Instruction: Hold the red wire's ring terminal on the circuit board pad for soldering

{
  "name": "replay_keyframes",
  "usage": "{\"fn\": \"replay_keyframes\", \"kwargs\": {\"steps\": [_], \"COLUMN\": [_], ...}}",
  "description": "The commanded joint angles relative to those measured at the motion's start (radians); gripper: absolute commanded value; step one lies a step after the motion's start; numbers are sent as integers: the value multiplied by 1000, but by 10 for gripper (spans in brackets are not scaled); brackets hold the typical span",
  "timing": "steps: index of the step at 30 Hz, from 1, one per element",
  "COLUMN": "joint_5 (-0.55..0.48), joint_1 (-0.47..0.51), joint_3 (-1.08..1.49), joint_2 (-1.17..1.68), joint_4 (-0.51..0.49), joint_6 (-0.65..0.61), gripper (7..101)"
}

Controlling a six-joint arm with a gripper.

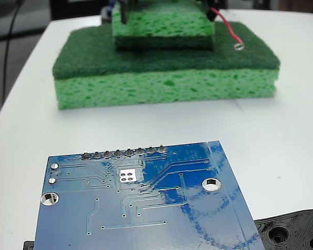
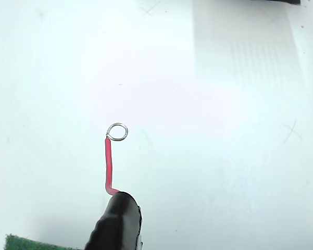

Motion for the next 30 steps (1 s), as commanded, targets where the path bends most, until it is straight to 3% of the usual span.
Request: {"fn": "replay_keyframes", "kwargs": {"steps": [1,23,26,30], "joint_5": [-2,-2,78,78], "joint_1": [0,0,2,2], "joint_3": [-6,-6,-6,-6], "joint_2": [2,2,2,2], "joint_4": [-2,-2,-3,-3], "joint_6": [0,0,52,52], "gripper": [1003,1003,1003,1003]}}
